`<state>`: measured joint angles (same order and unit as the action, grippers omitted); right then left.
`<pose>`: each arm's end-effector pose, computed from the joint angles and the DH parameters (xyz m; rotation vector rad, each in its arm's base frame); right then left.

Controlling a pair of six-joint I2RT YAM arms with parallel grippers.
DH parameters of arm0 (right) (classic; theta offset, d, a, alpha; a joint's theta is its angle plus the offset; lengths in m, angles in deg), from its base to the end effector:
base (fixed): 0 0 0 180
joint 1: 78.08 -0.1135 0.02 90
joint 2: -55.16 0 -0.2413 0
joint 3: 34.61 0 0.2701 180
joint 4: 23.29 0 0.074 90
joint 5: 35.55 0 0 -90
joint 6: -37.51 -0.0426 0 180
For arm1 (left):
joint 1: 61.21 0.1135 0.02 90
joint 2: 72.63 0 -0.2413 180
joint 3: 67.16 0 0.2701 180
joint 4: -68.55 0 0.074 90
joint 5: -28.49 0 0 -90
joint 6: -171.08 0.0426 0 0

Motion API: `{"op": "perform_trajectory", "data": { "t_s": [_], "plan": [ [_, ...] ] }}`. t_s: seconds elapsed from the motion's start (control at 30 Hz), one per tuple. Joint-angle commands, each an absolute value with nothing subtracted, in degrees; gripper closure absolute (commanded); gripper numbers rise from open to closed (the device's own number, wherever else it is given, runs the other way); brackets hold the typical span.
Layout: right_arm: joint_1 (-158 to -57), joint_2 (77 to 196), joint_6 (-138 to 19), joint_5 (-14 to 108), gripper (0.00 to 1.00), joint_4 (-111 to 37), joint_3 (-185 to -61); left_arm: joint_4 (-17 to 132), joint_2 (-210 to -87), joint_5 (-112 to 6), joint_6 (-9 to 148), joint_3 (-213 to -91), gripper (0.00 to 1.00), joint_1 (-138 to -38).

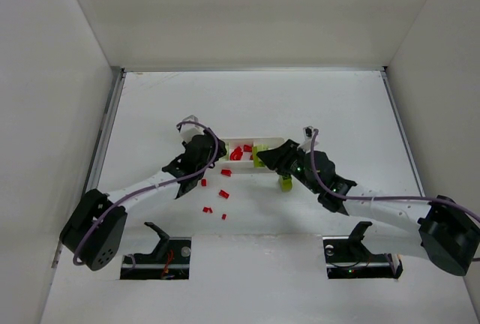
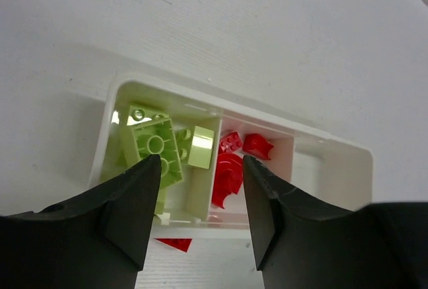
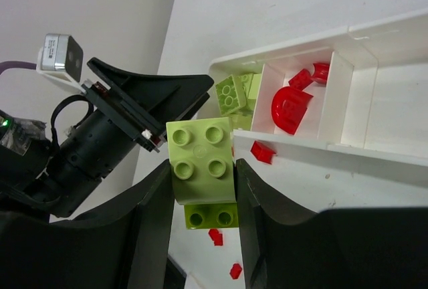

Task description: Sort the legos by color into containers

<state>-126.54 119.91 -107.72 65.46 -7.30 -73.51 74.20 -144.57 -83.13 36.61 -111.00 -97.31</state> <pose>0.1880 0.1999 0.1941 0.2632 1.8681 1.1318 0.2423 -0.1573 0.1723 -0.3926 1.9363 -0.5620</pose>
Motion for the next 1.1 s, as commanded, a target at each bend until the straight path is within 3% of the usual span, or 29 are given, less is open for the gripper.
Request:
{"op": "perform_trajectory", "data": {
  "t_s": [0.0, 0.3, 0.77, 1.07],
  "plan": [
    [-127.1, 120.4, -107.3, 66.1, 0.76, -4.5, -76.4, 75.1, -138.1, -83.7, 34.5, -111.6, 0.52, -98.9],
    [-123.5, 125.5, -116.8, 59.2, 0.75, 6.7, -78.2, 90.1, -124.8, -76.2, 18.2, -102.4, 0.45, -103.4],
    [-123.4, 140.0, -133.2, 54.2, 0.75, 27.1, -80.7, 111.8, -131.0, -69.2, 11.1, -97.1, 0.43, -102.6],
    [-123.6, 143.0, -138.2, 54.6, 0.75, 34.2, -80.7, 112.8, -130.6, -69.9, 9.9, -95.9, 0.47, -101.7]
  ]
}}
